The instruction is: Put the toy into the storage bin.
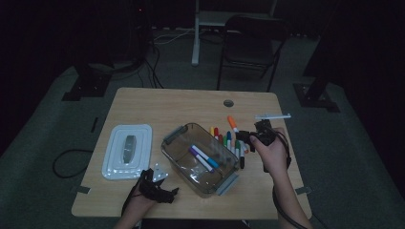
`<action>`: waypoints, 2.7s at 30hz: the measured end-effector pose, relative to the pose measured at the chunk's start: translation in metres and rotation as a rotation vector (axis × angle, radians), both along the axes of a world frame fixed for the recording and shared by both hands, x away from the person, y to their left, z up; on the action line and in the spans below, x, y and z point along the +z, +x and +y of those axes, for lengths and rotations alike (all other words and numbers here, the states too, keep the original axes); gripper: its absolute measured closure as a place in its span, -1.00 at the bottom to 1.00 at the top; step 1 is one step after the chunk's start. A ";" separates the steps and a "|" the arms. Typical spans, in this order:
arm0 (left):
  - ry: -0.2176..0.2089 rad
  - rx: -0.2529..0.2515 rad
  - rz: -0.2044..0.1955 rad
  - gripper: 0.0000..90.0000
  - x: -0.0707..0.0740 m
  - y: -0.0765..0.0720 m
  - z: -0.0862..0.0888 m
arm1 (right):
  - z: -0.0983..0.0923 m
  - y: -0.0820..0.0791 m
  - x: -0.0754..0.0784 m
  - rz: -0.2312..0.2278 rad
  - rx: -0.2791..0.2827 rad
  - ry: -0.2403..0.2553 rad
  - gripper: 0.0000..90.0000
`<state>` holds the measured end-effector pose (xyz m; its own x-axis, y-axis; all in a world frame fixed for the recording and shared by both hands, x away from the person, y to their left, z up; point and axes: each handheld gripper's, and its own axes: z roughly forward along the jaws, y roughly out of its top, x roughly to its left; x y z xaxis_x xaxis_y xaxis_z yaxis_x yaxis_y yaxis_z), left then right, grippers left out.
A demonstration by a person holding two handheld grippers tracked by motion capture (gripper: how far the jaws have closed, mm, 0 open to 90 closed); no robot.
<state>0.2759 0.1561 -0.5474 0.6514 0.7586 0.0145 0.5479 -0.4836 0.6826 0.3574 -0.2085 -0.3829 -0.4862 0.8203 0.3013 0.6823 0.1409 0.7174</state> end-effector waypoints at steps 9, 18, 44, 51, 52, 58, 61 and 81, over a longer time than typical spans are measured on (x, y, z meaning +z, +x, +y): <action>0.001 -0.001 0.001 -0.99 0.000 0.000 0.000 | 0.044 -0.011 0.015 -0.020 0.166 0.022 0.70; 0.001 -0.001 0.001 -0.99 0.000 0.000 0.000 | 0.090 -0.010 0.001 0.050 0.310 -0.017 0.70; 0.001 0.000 0.000 -0.99 0.000 0.000 0.000 | 0.166 0.015 -0.059 0.261 0.449 -0.207 0.69; 0.000 0.000 0.000 -0.99 0.000 0.000 0.000 | 0.179 0.022 -0.079 0.328 0.461 -0.265 0.69; 0.000 0.000 0.000 -0.99 0.000 0.000 0.000 | 0.181 0.022 -0.082 0.336 0.462 -0.278 0.69; 0.000 0.000 -0.001 -0.99 0.000 0.000 0.000 | 0.186 0.022 -0.096 0.382 0.455 -0.350 0.69; 0.000 0.000 -0.001 -0.99 0.000 0.000 0.000 | 0.185 0.023 -0.097 0.395 0.454 -0.346 0.68; 0.001 -0.001 0.001 -0.99 0.000 0.000 0.000 | 0.082 0.014 -0.012 0.029 0.312 -0.068 0.14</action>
<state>0.2760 0.1562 -0.5473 0.6521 0.7580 0.0149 0.5481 -0.4850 0.6814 0.3709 -0.1269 -0.3945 -0.7096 0.6515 0.2685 0.6185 0.3934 0.6802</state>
